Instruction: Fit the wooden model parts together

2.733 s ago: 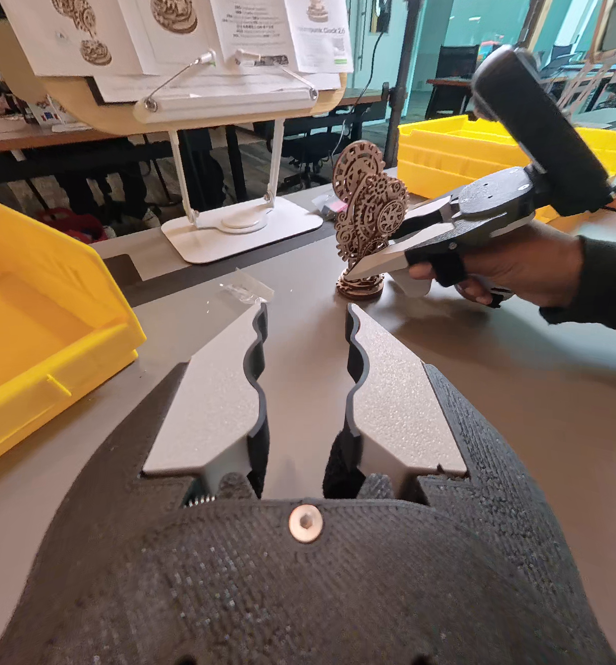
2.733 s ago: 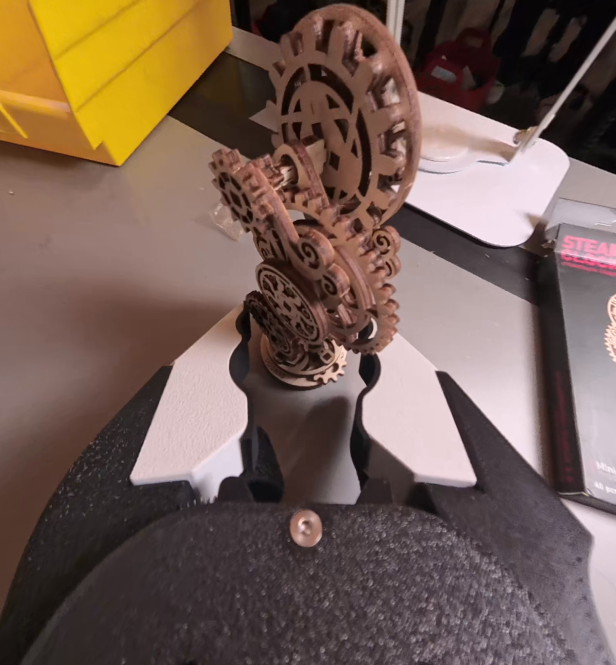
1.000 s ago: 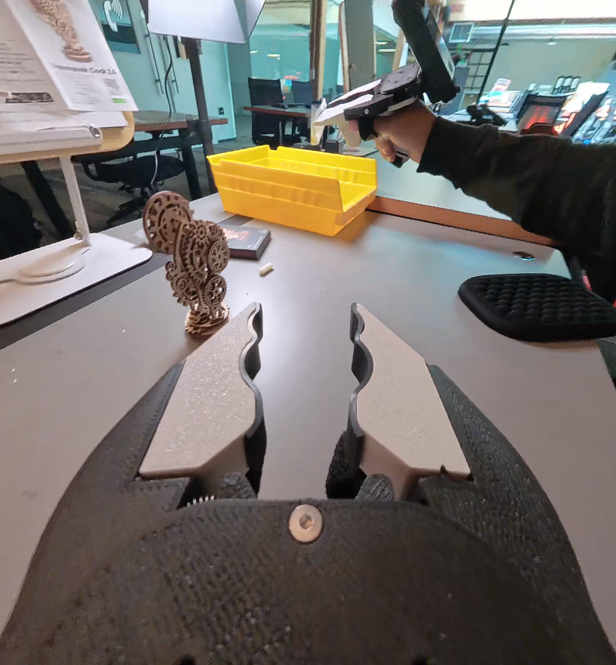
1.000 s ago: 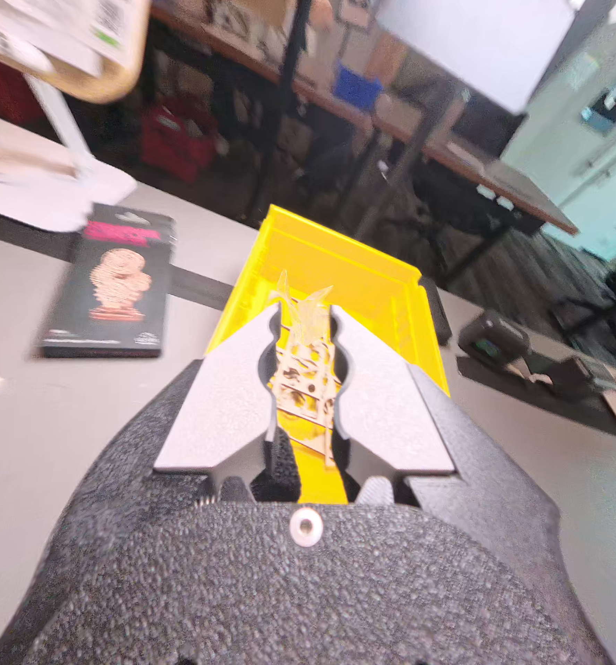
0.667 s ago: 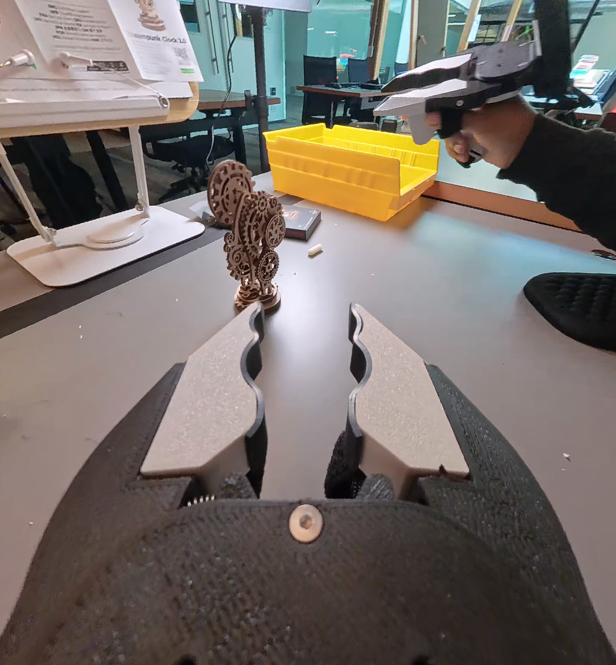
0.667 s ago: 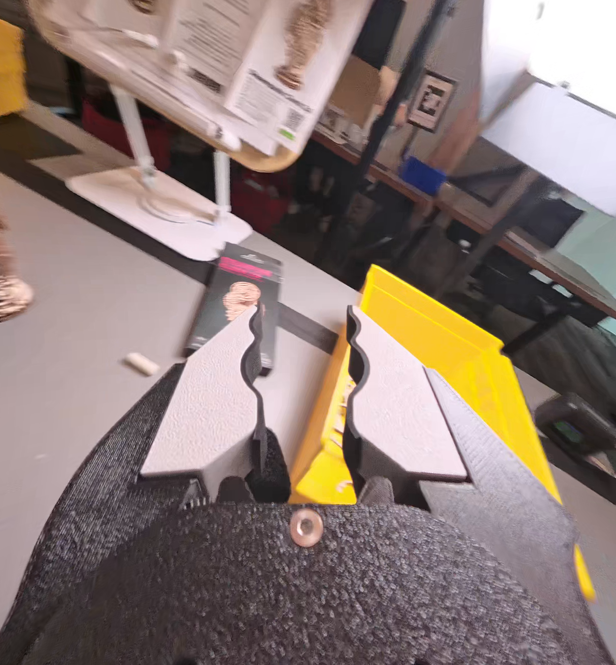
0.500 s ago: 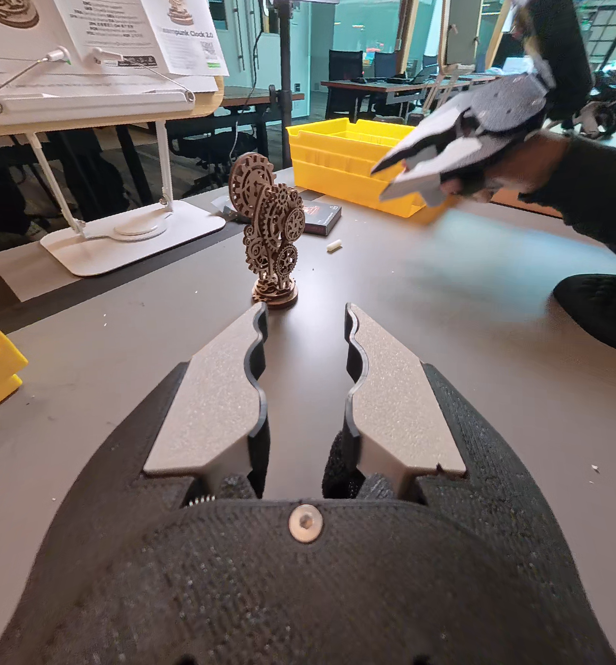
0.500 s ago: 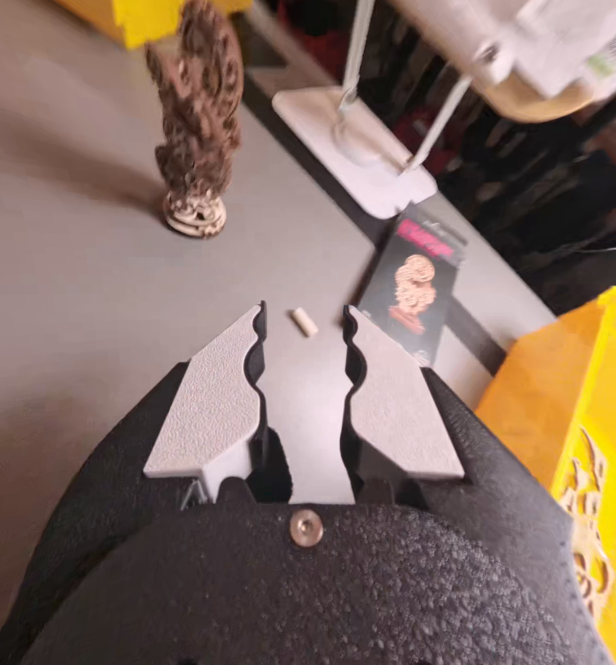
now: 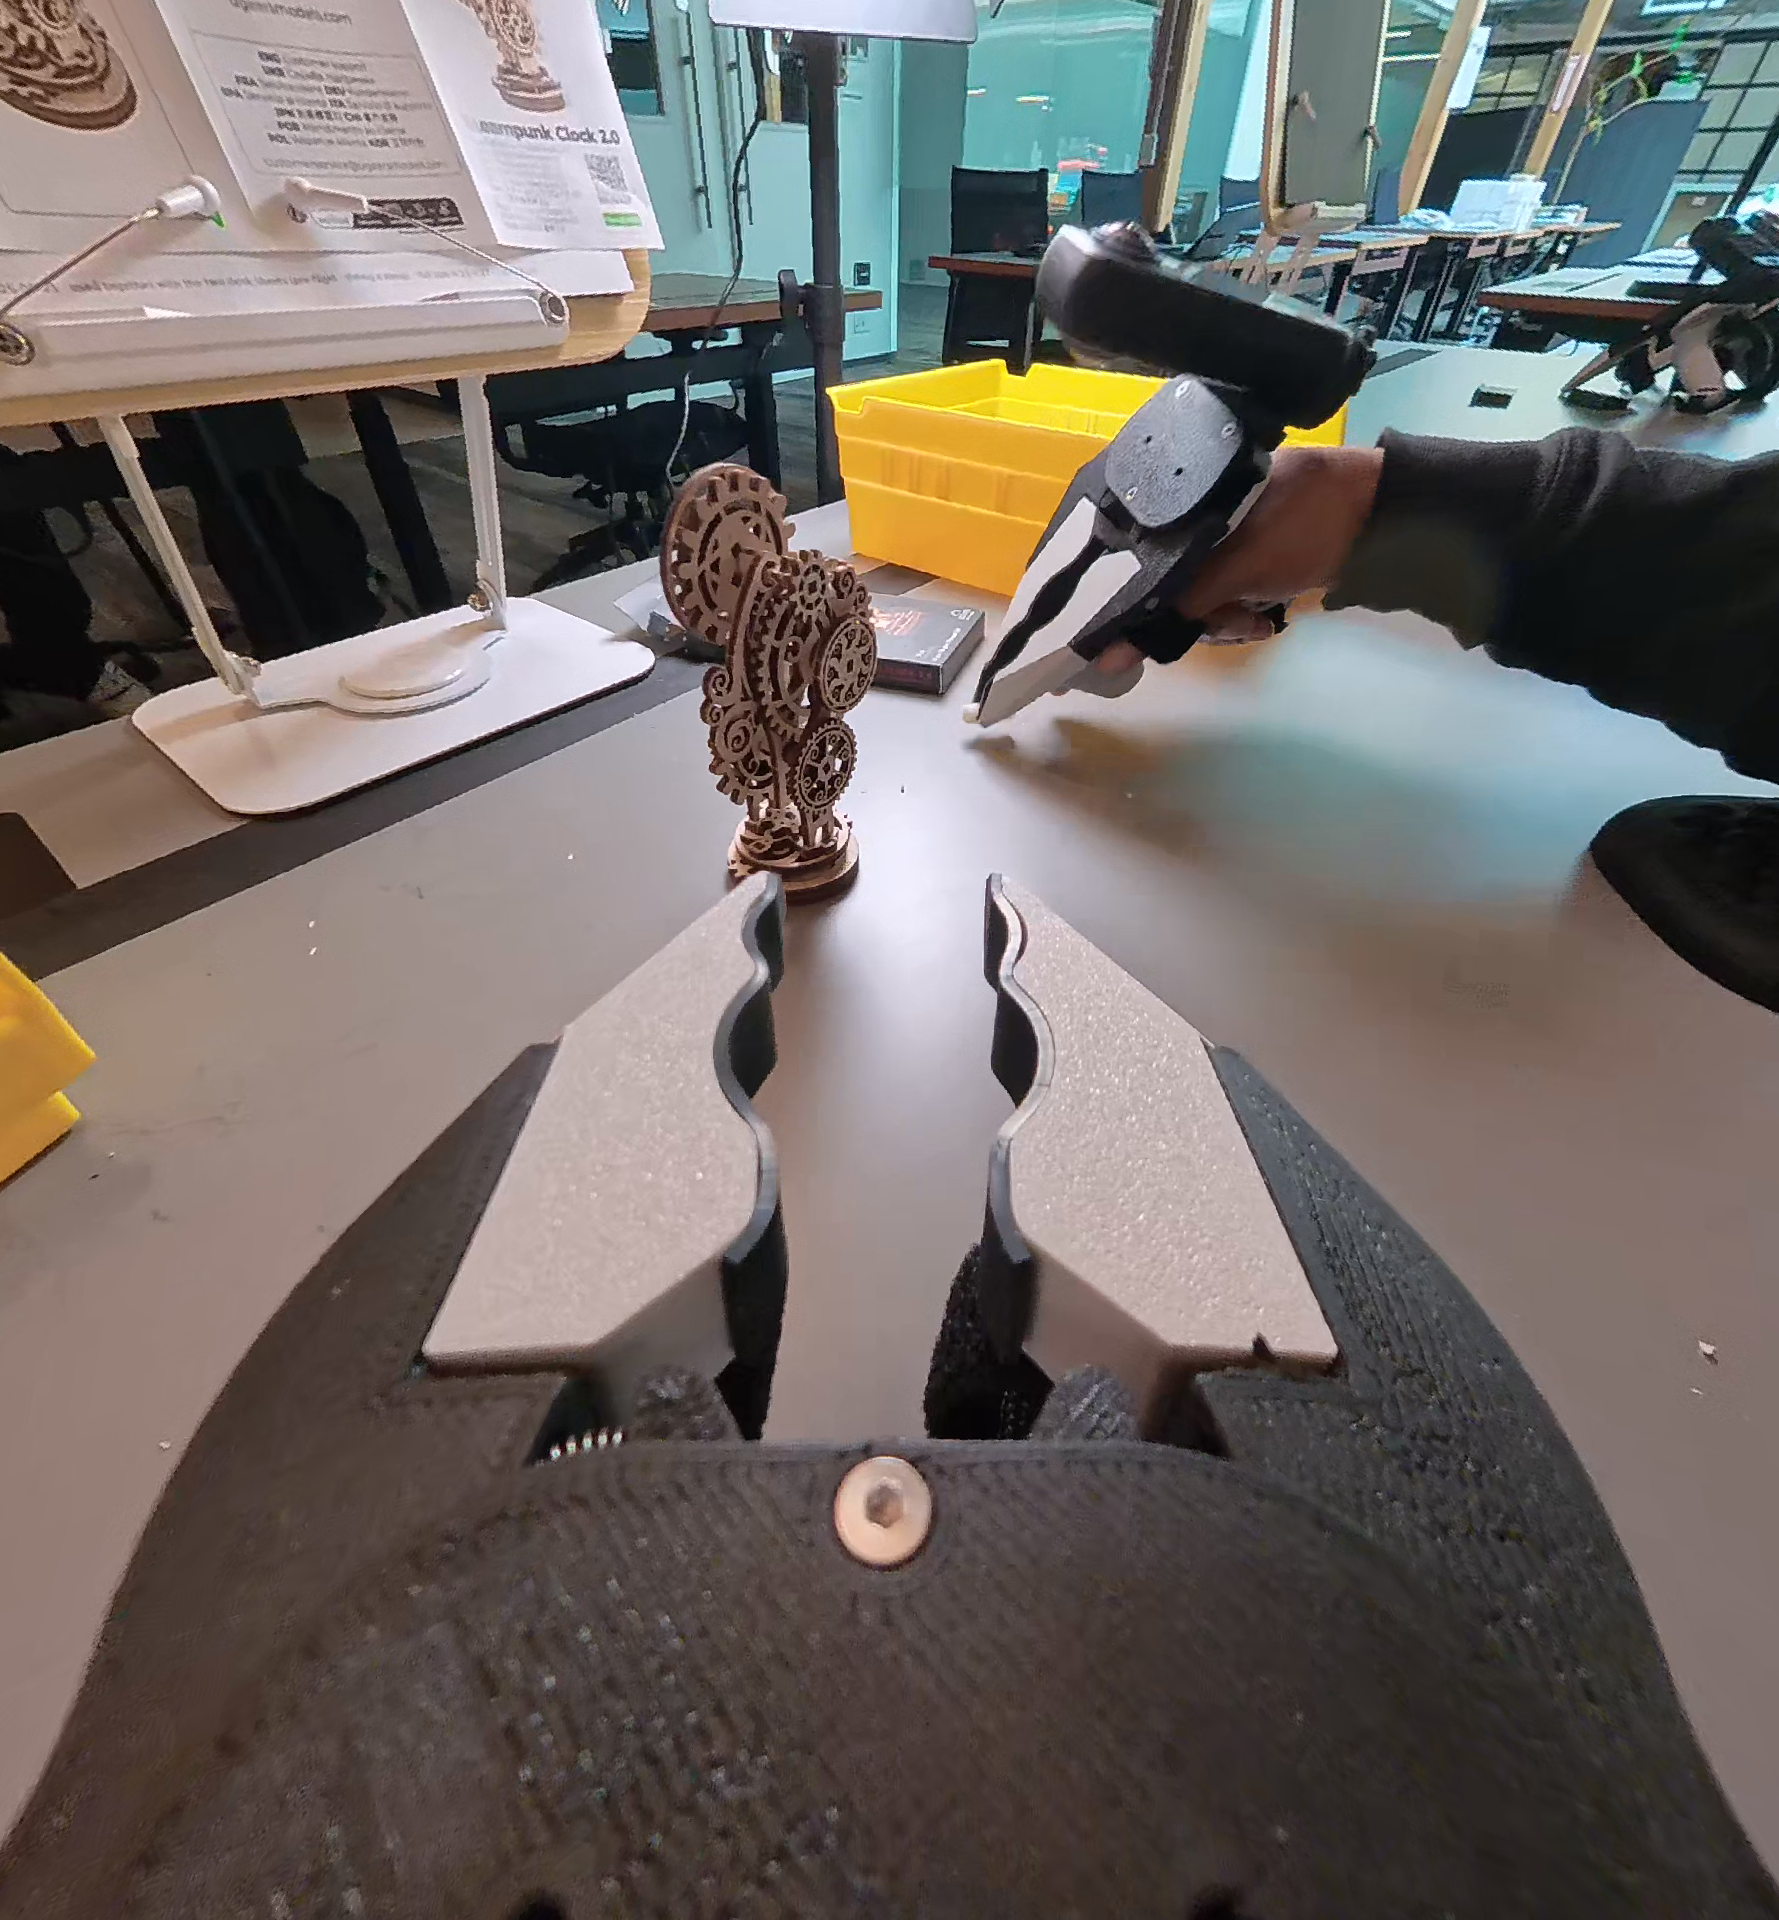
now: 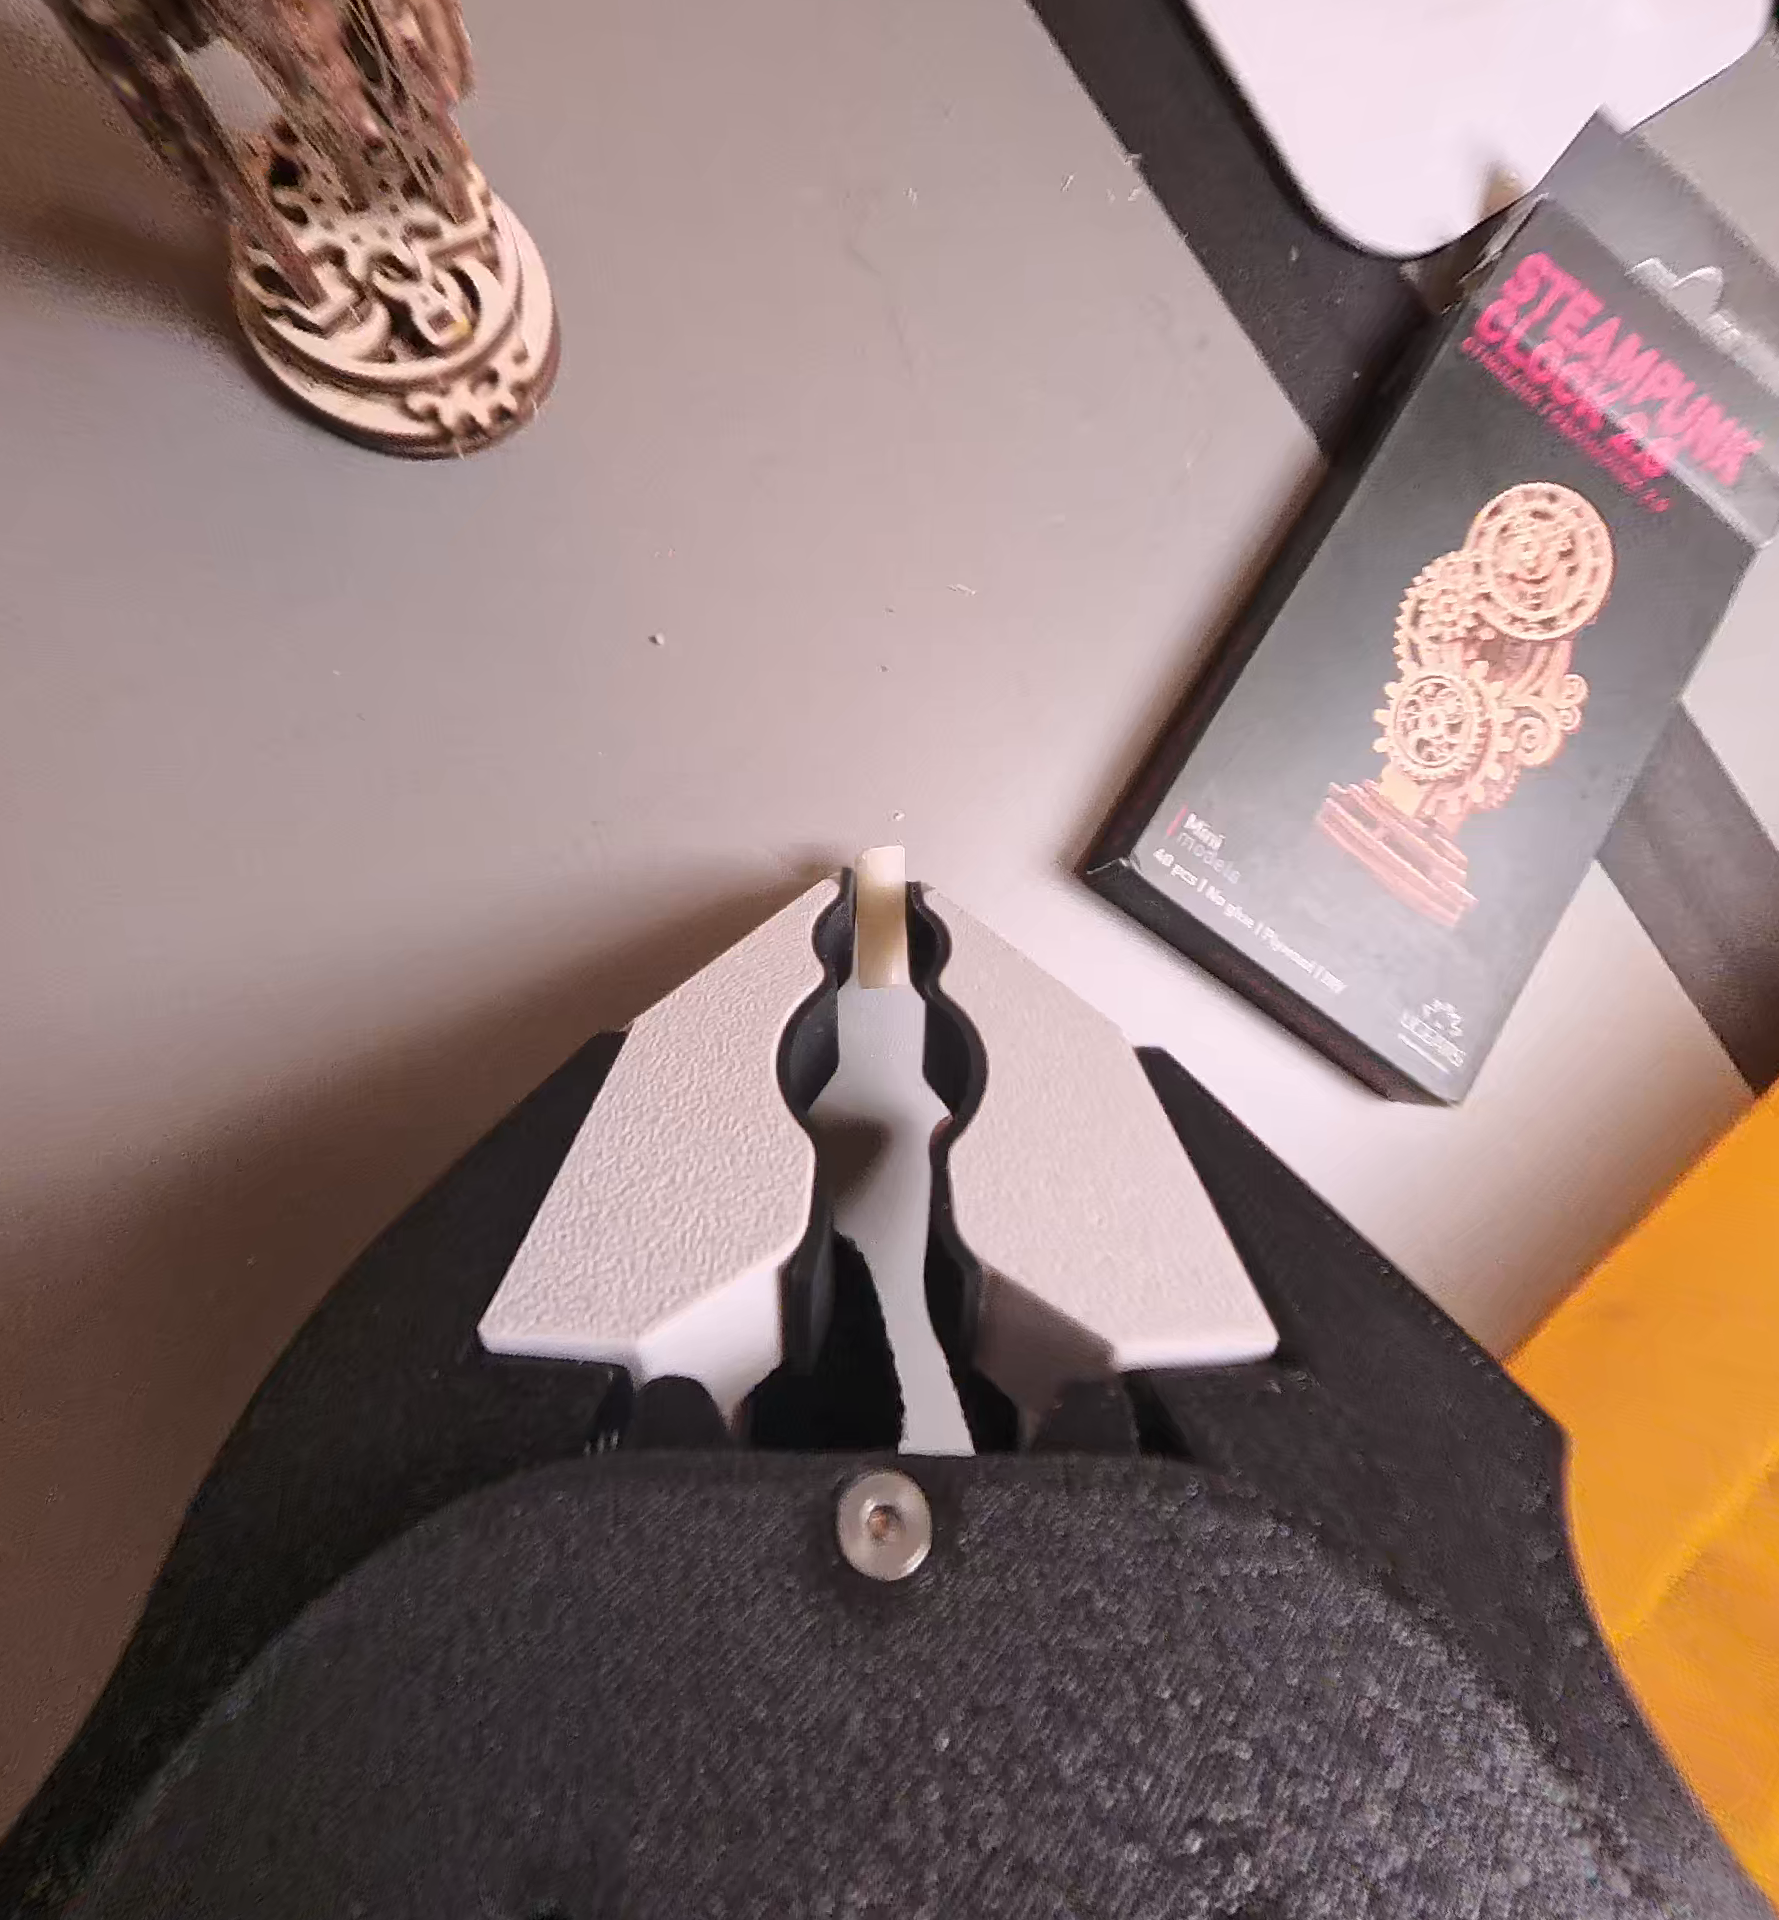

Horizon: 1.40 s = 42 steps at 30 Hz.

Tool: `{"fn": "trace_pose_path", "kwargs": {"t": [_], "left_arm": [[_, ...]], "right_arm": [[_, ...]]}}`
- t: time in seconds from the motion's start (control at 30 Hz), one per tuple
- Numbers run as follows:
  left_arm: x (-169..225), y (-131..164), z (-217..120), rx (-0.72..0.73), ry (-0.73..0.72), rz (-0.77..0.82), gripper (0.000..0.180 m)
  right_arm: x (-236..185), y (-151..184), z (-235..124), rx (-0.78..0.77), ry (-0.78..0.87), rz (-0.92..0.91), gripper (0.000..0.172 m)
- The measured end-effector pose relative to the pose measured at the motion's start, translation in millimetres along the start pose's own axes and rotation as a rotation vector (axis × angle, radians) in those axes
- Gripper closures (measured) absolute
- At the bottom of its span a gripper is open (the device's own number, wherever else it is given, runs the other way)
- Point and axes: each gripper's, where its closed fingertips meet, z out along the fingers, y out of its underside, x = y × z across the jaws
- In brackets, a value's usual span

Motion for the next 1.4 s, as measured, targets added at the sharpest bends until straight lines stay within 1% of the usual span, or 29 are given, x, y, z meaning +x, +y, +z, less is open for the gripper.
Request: {"fn": "trace_pose_path", "kwargs": {"t": [0.03,0.1,0.17,0.2,0.27,0.3,0.33,0.4,0.47,0.5,0.53,0.57,0.63,0.7,0.73,0.8,0.83,0.9,0.97,1.03,1.1,1.13,1.17,1.23,1.3,1.33,1.37,1.4], "left_arm": [[2,0,0,0.000,0.005,0.003,0.144],[4,-1,1,-0.004,0.007,0.014,0.145],[5,0,2,-0.007,0.003,0.026,0.145],[5,0,2,-0.010,0.004,0.030,0.145],[5,1,3,-0.014,0.003,0.029,0.145],[5,1,3,-0.014,0.002,0.027,0.145],[4,0,3,-0.014,0.001,0.025,0.145],[4,0,2,-0.014,-0.002,0.025,0.146],[3,1,2,-0.016,-0.008,0.027,0.146],[2,1,2,-0.015,-0.012,0.027,0.147],[1,1,2,-0.015,-0.014,0.025,0.147],[1,2,2,-0.016,-0.014,0.022,0.147],[0,4,3,-0.023,-0.013,0.015,0.147],[0,8,6,-0.035,-0.008,0.008,0.147],[1,10,6,-0.040,-0.004,0.007,0.147],[2,12,8,-0.048,0.000,0.011,0.147],[3,12,8,-0.051,0.001,0.016,0.147],[3,13,8,-0.056,-0.004,0.031,0.147],[-2,16,8,-0.063,-0.025,0.055,0.147],[-7,19,7,-0.072,-0.045,0.083,0.147],[-11,21,7,-0.075,-0.058,0.103,0.147],[-12,21,7,-0.077,-0.061,0.108,0.147],[-13,21,7,-0.079,-0.062,0.111,0.147],[-14,22,8,-0.084,-0.060,0.112,0.147],[-14,25,10,-0.096,-0.055,0.110,0.147],[-13,26,11,-0.102,-0.050,0.109,0.147],[-12,27,12,-0.107,-0.046,0.110,0.146],[-10,28,12,-0.109,-0.042,0.114,0.146]], "right_arm": [[2,-4,-12,0.038,0.024,0.005,0.164],[14,-16,-47,0.141,0.101,0.033,0.164],[39,-25,-91,0.248,0.195,0.101,0.165],[59,-24,-114,0.284,0.261,0.150,0.165],[106,-6,-150,0.294,0.413,0.253,0.164],[128,11,-160,0.262,0.474,0.298,0.164],[147,29,-164,0.221,0.514,0.341,0.164],[170,60,-163,0.183,0.546,0.417,0.163],[185,80,-161,0.180,0.609,0.469,0.141],[190,84,-163,0.187,0.655,0.476,0.130],[191,81,-169,0.218,0.703,0.468,0.125],[188,70,-174,0.270,0.729,0.438,0.125],[168,35,-178,0.358,0.714,0.340,0.125],[136,-3,-166,0.403,0.611,0.237,0.122],[117,-18,-151,0.394,0.522,0.211,0.119],[87,-35,-110,0.316,0.341,0.212,0.104],[78,-37,-87,0.259,0.281,0.214,0.096],[78,-30,-39,0.127,0.233,0.229,0.085],[89,-16,1,0.022,0.213,0.287,0.087],[103,-6,26,-0.036,0.207,0.358,0.088],[113,-3,35,-0.048,0.215,0.416,0.088],[117,-3,34,-0.050,0.224,0.438,0.091],[122,-1,32,-0.071,0.256,0.464,0.097],[141,10,22,-0.114,0.409,0.480,0.124],[142,10,13,-0.101,0.469,0.439,0.109],[134,1,8,-0.042,0.460,0.417,0.107],[121,-15,1,0.050,0.420,0.392,0.107],[101,-35,-7,0.164,0.348,0.357,0.108]]}}
